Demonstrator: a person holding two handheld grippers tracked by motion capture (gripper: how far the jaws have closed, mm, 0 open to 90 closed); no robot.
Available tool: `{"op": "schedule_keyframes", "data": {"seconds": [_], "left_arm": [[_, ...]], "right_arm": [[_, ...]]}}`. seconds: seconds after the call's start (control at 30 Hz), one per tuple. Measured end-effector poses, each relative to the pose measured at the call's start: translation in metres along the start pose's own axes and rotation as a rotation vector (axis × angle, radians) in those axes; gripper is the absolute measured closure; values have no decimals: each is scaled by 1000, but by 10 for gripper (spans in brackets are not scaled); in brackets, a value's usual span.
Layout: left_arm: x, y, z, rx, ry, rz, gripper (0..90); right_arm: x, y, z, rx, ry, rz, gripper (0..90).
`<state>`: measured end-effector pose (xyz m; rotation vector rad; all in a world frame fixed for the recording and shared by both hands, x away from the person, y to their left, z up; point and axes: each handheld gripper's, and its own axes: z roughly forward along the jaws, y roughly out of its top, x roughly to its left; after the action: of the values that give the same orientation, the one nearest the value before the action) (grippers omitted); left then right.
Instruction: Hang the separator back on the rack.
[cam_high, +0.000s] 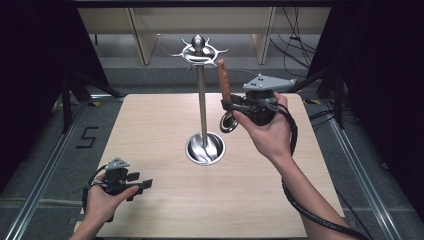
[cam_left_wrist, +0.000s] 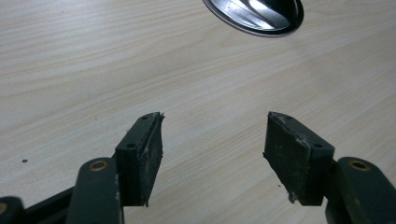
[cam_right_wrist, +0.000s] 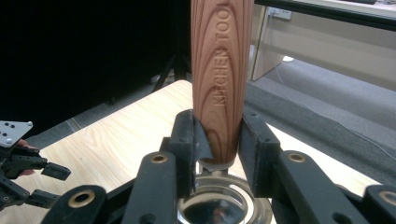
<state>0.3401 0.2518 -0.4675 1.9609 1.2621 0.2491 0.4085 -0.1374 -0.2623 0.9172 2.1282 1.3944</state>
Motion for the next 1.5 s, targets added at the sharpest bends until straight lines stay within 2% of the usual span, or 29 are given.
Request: {"op": "schedule_keyframes", "data": {"seconds": [0.07, 0.13, 0.2, 0.43, 0.47, 0.57, 0.6, 0.73, 0.8, 0.9, 0.97, 1.03, 1.2, 1.27, 1.3, 1.5], "left_arm": [[0, 0, 0, 0, -1, 0, 365], [0, 0, 0, 0, -1, 0, 364], [0, 0, 0, -1, -2, 0, 364], [0, 0, -1, -2, 2, 6, 365], [1, 0, -1, -3, 3, 7, 365], [0, 0, -1, -2, 1, 5, 365], [0, 0, -1, -1, 2, 6, 365], [0, 0, 0, -5, -1, 1, 365], [0, 0, 0, -4, -1, 1, 365], [0, 0, -1, -5, -1, 2, 365], [0, 0, -1, -5, 4, 8, 365], [0, 0, -1, -4, -2, 2, 365], [0, 0, -1, -4, 2, 9, 365], [1, 0, -1, -2, 1, 10, 365], [0, 0, -1, -3, -1, 7, 365], [0, 0, -1, -2, -5, 3, 365]], "right_arm": [[-1, 0, 2, -17, -12, -12, 695], [0, 0, 3, -2, 4, 12, 695], [-1, 1, 3, -3, 4, -7, 696], [1, 3, 6, 10, 3, 14, 695], [0, 4, 7, 7, 8, 0, 696], [0, 4, 8, 9, 3, 6, 695], [1, 4, 8, 17, 5, 31, 696], [0, 5, 10, 8, -1, 5, 696], [1, 5, 11, 10, 3, 25, 695], [1, 6, 14, 10, -5, 11, 695], [2, 6, 14, 19, 5, 40, 696], [1, 7, 16, 17, -1, 20, 695], [4, 8, 18, 19, 1, 39, 695], [3, 9, 19, 17, -5, 23, 695], [4, 9, 19, 18, -2, 43, 695], [4, 10, 24, 15, -7, 38, 695]]}}
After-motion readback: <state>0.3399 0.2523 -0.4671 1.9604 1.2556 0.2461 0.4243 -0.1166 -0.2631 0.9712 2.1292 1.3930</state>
